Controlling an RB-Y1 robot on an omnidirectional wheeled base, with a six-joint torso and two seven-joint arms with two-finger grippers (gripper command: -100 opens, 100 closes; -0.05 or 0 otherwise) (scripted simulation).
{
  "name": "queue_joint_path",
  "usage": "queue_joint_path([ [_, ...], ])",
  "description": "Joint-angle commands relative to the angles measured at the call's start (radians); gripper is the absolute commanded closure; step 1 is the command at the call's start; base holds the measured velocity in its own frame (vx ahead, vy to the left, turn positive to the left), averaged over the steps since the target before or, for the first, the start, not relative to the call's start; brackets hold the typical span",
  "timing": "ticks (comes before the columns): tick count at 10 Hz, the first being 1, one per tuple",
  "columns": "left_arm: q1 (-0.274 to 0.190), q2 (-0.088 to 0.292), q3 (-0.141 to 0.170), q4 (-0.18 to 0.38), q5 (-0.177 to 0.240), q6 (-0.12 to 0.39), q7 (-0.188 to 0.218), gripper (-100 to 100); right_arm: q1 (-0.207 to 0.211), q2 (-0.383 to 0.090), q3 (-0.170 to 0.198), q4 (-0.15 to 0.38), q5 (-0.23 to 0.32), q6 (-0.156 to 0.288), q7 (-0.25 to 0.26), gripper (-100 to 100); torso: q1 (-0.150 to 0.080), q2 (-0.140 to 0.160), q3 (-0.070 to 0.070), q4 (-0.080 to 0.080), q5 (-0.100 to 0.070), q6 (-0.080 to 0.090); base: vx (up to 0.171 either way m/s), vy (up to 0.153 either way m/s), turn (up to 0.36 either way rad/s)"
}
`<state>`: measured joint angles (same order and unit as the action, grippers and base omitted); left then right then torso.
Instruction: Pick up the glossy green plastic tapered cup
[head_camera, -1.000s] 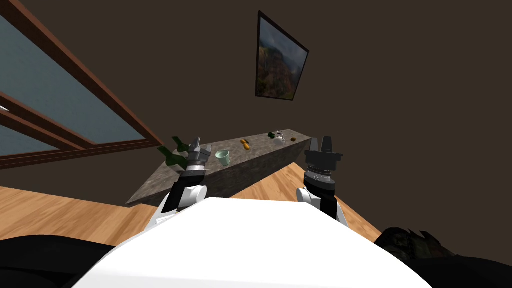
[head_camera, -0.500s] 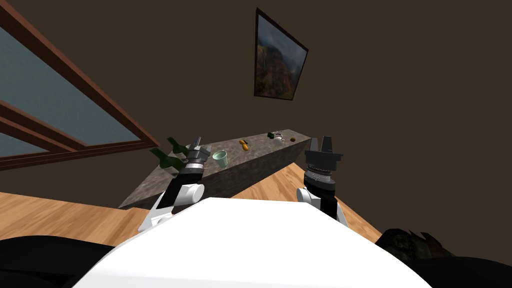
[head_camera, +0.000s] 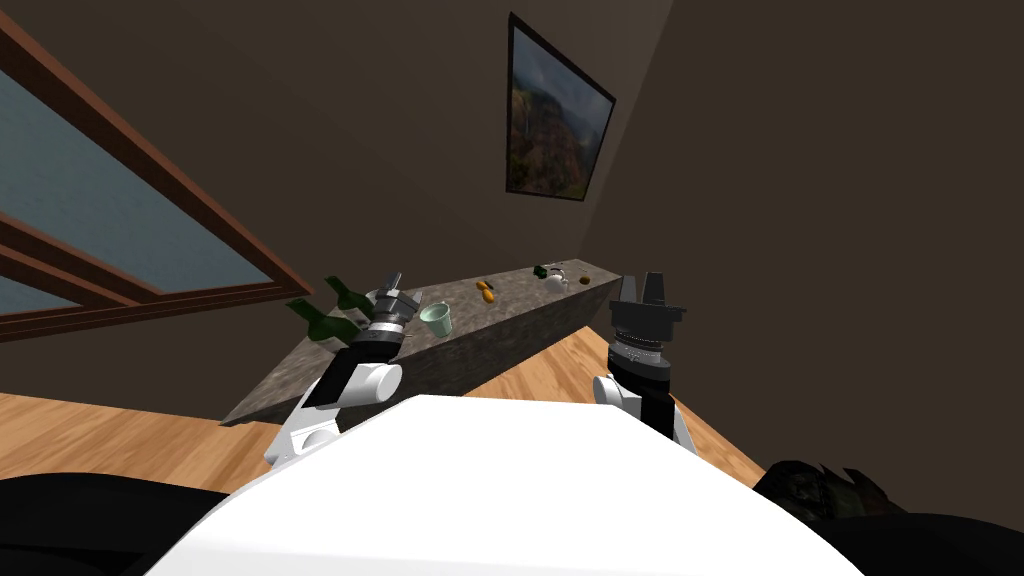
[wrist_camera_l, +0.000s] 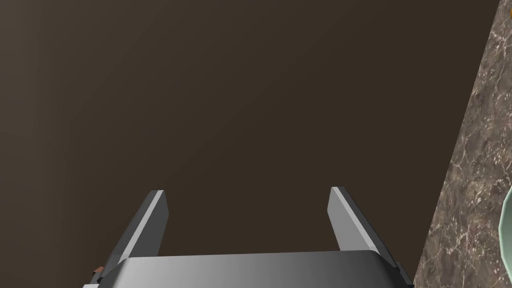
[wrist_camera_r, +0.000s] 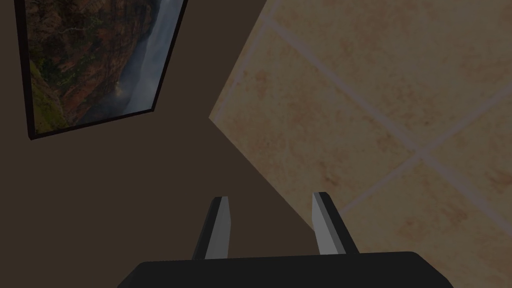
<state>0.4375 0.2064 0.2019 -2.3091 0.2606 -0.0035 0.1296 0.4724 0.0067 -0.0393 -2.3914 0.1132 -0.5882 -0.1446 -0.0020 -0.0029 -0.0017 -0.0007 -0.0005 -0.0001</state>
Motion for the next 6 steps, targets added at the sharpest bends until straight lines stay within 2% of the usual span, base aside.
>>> queue_joint_path([
  [1, -0.005, 0.006, 0.008, -0.008, 0.010, 0.050, 0.011, -100, 0.000, 0.000, 0.000, 0.000, 0.000, 0.000, 0.000, 0, 0.000, 0.000, 0.000, 0.000, 0.000, 0.000, 0.038, -0.034, -0.001],
  [2, -0.005, 0.006, 0.008, -0.008, 0.010, 0.074, 0.011, -100, 0.000, 0.000, 0.000, 0.000, 0.000, 0.000, 0.000, 0, 0.000, 0.000, 0.000, 0.000, 0.000, 0.000, 0.015, -0.018, 0.002],
  [3, -0.017, 0.024, 0.028, -0.016, 0.034, 0.107, 0.033, -100, 0.000, 0.000, 0.000, 0.000, 0.000, 0.000, 0.000, 0, 0.001, 0.002, 0.001, 0.000, 0.000, 0.000, 0.035, -0.024, -0.001],
  [5, -0.017, 0.024, 0.028, -0.016, 0.034, 0.152, 0.033, -100, 0.000, 0.000, 0.000, 0.000, 0.000, 0.000, 0.000, 0, 0.001, 0.001, 0.000, 0.000, 0.000, 0.000, 0.025, -0.020, 0.002],
  [6, -0.029, 0.042, 0.048, -0.025, 0.058, 0.187, 0.055, -100, 0.000, 0.000, 0.000, 0.000, 0.000, 0.000, 0.000, 0, 0.001, 0.002, 0.001, 0.000, 0.000, 0.000, 0.030, -0.030, 0.001],
])
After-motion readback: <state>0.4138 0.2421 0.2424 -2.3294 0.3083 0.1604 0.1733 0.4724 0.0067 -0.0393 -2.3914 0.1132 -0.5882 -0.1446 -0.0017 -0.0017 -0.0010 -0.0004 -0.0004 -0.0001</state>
